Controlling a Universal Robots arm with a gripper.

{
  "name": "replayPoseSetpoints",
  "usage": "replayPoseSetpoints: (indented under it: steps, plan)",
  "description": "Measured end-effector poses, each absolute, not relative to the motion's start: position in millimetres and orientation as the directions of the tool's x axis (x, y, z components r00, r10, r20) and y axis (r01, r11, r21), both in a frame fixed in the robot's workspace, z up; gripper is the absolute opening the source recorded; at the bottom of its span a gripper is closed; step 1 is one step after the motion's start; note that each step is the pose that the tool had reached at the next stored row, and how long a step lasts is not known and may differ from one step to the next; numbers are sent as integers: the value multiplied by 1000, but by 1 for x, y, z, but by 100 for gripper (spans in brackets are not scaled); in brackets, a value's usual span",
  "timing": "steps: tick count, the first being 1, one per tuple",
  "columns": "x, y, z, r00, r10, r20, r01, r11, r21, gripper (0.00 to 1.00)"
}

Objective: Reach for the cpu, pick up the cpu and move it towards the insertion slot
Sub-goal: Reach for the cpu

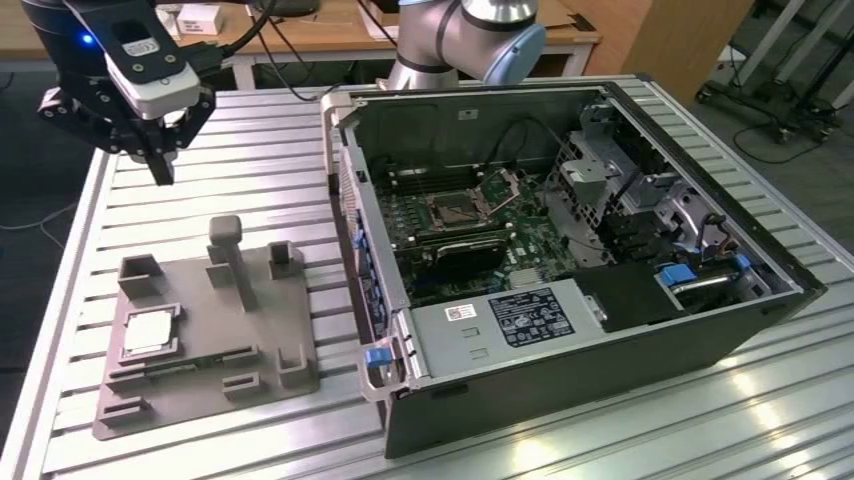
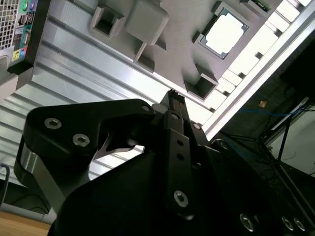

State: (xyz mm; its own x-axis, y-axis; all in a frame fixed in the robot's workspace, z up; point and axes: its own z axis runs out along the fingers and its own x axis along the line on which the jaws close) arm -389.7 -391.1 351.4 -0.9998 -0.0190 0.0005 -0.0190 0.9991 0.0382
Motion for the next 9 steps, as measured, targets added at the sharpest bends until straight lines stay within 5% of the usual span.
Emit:
replayPoseSetpoints:
  steps: [9]
  plan:
    - [-402,-391,351,-1000,-19,1,-19,999,38,11]
